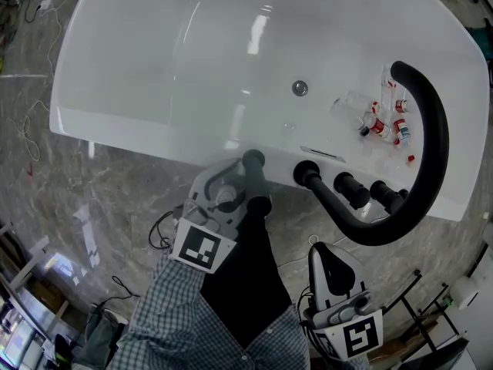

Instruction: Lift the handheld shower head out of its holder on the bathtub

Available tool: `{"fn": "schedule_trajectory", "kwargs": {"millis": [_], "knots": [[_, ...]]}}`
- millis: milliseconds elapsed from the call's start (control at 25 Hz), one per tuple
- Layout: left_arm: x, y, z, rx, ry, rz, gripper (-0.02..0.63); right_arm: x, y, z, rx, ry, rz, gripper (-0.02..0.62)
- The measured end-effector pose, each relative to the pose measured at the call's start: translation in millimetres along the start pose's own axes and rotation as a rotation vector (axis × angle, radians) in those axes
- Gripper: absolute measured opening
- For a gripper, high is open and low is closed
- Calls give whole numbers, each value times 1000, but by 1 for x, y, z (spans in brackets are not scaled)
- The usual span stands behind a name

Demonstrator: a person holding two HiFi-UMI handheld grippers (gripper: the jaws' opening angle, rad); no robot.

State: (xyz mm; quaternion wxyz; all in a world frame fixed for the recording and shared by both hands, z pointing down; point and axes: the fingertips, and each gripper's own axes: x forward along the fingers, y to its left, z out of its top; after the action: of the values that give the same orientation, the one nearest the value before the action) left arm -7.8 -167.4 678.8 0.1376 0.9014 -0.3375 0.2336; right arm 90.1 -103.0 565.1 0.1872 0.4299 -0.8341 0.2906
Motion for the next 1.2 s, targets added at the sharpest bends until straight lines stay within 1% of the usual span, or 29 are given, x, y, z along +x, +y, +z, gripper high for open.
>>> {"fn": "schedule_trajectory", "kwargs": {"millis": [320,640,840,880,920,1120,1200], "knots": [[13,0,6,-18,-28,13,190,0,-3,-4,12,4,9,18],[24,-2,11,-8,-27,16,189,-1,-7,-9,19,8,7,18],[23,7,17,-16,-53,67,181,-2,-7,-10,25,7,7,18],[23,8,18,-12,-53,73,159,-2,-7,-10,25,8,7,18],[23,8,18,-2,-51,76,152,-2,-7,-11,25,9,7,18],[20,6,17,44,-32,77,143,-2,-5,-9,24,6,6,18],[19,5,16,42,-31,82,143,-2,-5,-9,20,6,5,18]]}}
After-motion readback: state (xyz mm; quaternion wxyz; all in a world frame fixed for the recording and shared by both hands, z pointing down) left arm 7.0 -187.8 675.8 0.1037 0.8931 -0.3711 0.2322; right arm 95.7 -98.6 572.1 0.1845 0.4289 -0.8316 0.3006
